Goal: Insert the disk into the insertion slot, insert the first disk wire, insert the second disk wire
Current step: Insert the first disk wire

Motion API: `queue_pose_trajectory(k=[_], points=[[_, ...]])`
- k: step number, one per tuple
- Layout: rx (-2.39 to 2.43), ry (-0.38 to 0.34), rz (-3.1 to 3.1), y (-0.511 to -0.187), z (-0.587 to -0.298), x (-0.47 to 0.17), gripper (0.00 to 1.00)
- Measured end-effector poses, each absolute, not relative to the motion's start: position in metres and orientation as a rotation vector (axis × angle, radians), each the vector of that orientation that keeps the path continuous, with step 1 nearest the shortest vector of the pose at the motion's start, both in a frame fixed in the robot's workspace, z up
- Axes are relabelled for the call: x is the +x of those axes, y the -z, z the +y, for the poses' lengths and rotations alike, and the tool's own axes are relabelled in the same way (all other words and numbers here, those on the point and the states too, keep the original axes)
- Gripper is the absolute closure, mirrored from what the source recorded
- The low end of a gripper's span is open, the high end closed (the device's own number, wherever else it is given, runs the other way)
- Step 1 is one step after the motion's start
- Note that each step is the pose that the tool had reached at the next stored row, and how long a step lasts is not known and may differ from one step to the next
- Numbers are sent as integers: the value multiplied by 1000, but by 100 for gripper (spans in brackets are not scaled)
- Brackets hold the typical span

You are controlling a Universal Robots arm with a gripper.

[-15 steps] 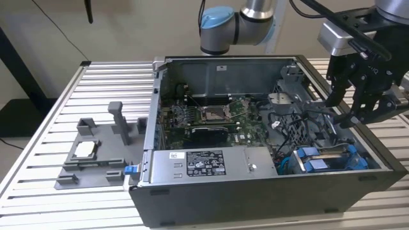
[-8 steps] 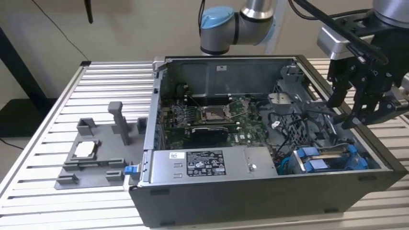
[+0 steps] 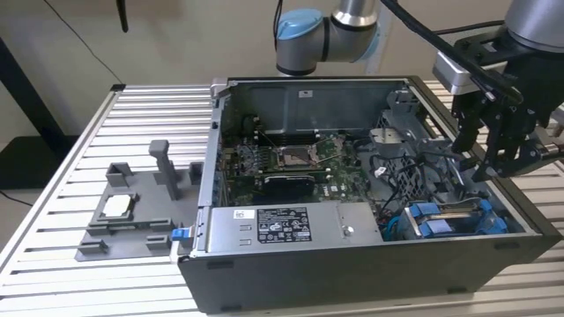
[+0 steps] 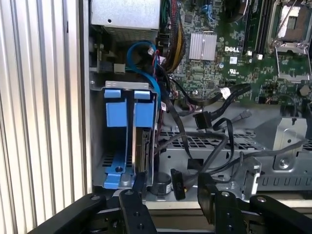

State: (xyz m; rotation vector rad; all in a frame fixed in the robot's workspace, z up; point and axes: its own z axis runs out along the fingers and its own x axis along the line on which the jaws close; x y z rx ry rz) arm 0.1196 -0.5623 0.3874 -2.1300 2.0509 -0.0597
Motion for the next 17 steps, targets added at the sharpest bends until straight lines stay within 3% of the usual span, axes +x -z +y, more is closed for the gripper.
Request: queue_pose_trajectory(k=[10, 12, 15, 17], points=[[-2129, 63, 2049, -384, -562, 120, 45], [-2129, 64, 2048, -384, -562, 120, 54], [-2129, 64, 2048, -384, -562, 120, 60], [-2129, 64, 2048, -384, -561, 120, 72]])
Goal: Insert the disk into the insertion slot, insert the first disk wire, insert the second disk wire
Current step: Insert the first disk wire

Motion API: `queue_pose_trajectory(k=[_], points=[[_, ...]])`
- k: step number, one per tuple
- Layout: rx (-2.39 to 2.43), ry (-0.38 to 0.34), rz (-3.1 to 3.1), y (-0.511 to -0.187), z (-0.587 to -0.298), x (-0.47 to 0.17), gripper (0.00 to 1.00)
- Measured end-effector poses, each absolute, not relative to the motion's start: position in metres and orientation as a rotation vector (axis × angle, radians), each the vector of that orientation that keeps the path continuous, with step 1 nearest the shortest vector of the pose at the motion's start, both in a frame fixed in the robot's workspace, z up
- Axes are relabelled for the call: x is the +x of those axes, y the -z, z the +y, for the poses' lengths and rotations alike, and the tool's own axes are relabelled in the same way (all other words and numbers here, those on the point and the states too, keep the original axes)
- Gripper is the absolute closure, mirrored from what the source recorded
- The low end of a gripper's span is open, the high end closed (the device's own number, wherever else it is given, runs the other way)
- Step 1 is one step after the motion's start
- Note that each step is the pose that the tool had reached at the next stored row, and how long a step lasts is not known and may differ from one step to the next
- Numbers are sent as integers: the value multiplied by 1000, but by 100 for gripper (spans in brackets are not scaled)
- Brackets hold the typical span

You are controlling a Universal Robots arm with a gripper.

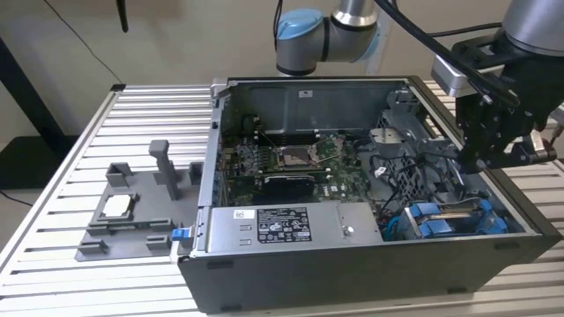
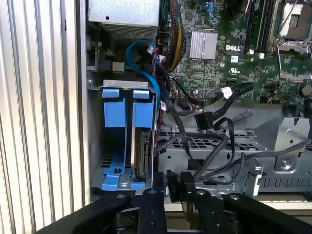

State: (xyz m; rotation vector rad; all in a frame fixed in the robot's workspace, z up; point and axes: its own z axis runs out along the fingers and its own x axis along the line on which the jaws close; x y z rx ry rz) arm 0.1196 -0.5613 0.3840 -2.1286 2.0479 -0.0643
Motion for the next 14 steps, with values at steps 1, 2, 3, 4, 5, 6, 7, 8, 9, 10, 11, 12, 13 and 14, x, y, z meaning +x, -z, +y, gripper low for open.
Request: queue_pose_trajectory(k=[1, 2, 3, 4, 5, 6, 7, 8, 9, 10, 11, 12, 13, 14], points=[[-2129, 64, 2048, -384, -561, 120, 72], [-2129, 64, 2048, -384, -561, 120, 78], [-2129, 64, 2048, -384, -561, 120, 81], [-2129, 64, 2048, -384, -561, 120, 81], [-2129, 64, 2048, -384, -561, 120, 81], [-2129, 64, 2048, -384, -561, 120, 81], [-2129, 64, 2048, -384, -561, 120, 81], [-2129, 64, 2048, -384, -561, 120, 81], [-2129, 64, 2048, -384, -561, 120, 81], [-2129, 64, 2048, -384, -561, 120, 81], [-2129, 64, 2048, -384, -561, 120, 81], [-2129, 64, 2048, -384, -561, 120, 81], [-2129, 65, 2048, -384, -561, 120, 81], [-2129, 65, 2048, -384, -561, 120, 81]])
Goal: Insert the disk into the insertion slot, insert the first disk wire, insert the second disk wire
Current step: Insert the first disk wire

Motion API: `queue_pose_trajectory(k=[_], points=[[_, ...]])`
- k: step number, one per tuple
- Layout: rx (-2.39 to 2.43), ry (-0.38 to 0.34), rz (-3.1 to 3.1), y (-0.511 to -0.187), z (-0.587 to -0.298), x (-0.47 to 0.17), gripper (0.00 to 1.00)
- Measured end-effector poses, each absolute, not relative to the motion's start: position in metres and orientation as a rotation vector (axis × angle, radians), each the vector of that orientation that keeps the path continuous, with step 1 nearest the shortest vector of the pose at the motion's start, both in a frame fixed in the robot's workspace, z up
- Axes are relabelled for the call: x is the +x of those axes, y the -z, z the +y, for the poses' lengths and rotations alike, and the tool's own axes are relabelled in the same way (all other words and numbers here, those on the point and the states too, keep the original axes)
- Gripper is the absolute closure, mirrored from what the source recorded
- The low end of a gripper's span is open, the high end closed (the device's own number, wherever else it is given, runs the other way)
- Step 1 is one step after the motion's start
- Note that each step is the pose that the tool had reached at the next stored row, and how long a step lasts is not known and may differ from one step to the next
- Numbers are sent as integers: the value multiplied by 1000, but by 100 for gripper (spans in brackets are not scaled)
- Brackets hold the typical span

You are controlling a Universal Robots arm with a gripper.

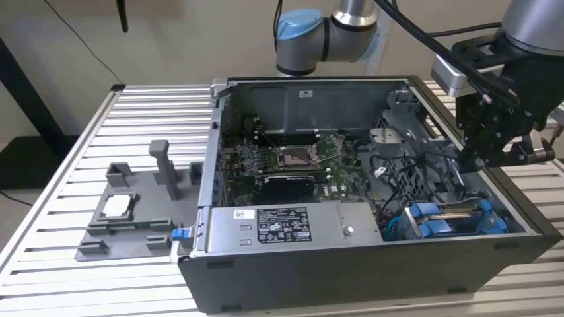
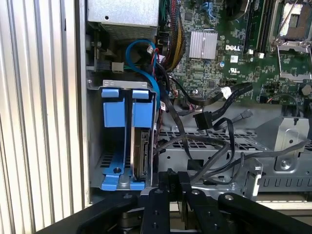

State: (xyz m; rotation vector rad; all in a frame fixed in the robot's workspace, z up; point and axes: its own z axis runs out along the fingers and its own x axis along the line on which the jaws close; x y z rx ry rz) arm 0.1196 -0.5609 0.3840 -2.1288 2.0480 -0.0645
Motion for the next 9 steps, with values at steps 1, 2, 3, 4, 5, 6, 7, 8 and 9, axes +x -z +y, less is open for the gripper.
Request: queue_pose_trajectory(k=[1, 2, 3, 4, 5, 6, 7, 8, 9], points=[[-2129, 64, 2048, -384, -561, 120, 81], [-2129, 64, 2048, -384, -561, 120, 81], [-2131, 61, 2050, -384, -561, 120, 81], [-2133, 56, 2053, -384, -561, 120, 81], [-2137, 47, 2058, -383, -561, 121, 81], [-2141, 36, 2063, -383, -561, 121, 81], [-2146, 26, 2069, -383, -561, 122, 81], [-2150, 15, 2074, -382, -561, 123, 81], [-2155, 3, 2080, -382, -562, 124, 81]])
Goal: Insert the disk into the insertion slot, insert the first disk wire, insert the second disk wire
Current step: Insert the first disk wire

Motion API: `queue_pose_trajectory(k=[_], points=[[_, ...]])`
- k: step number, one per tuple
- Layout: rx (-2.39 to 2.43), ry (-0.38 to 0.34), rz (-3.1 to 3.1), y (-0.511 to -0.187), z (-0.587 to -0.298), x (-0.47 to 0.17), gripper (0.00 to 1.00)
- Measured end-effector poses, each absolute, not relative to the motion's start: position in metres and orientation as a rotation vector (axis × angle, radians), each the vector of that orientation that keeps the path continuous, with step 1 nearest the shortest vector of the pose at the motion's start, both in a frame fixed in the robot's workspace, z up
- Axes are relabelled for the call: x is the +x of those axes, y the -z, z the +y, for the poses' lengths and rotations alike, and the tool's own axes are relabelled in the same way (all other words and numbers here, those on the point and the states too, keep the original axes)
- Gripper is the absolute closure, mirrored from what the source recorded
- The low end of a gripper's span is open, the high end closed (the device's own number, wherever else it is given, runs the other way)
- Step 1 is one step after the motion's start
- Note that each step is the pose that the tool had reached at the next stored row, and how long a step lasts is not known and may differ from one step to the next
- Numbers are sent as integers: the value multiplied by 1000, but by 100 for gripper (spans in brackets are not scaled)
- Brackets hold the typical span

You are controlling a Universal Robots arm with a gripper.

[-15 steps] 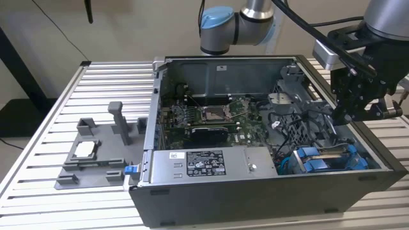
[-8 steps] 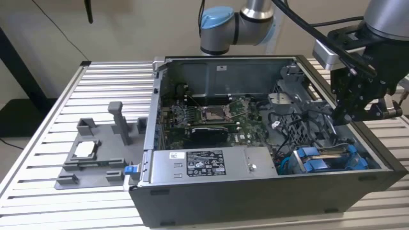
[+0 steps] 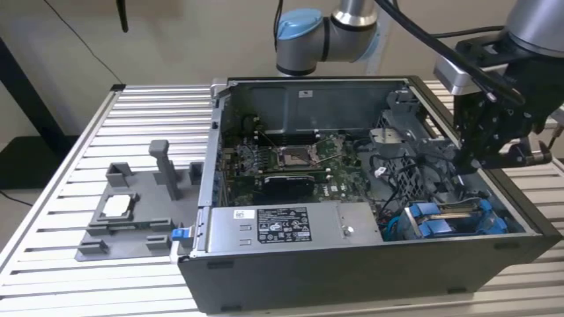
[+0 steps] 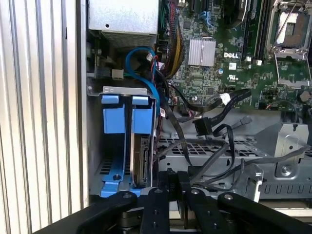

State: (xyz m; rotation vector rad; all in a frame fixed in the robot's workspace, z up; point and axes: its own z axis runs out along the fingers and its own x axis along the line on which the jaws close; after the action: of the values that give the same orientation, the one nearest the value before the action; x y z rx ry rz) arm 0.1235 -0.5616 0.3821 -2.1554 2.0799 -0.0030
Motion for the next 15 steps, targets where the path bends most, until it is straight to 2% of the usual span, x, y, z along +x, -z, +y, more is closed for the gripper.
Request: queue_pose_trajectory(k=[15], points=[[-2223, -176, 2163, -378, -567, 135, 81]])
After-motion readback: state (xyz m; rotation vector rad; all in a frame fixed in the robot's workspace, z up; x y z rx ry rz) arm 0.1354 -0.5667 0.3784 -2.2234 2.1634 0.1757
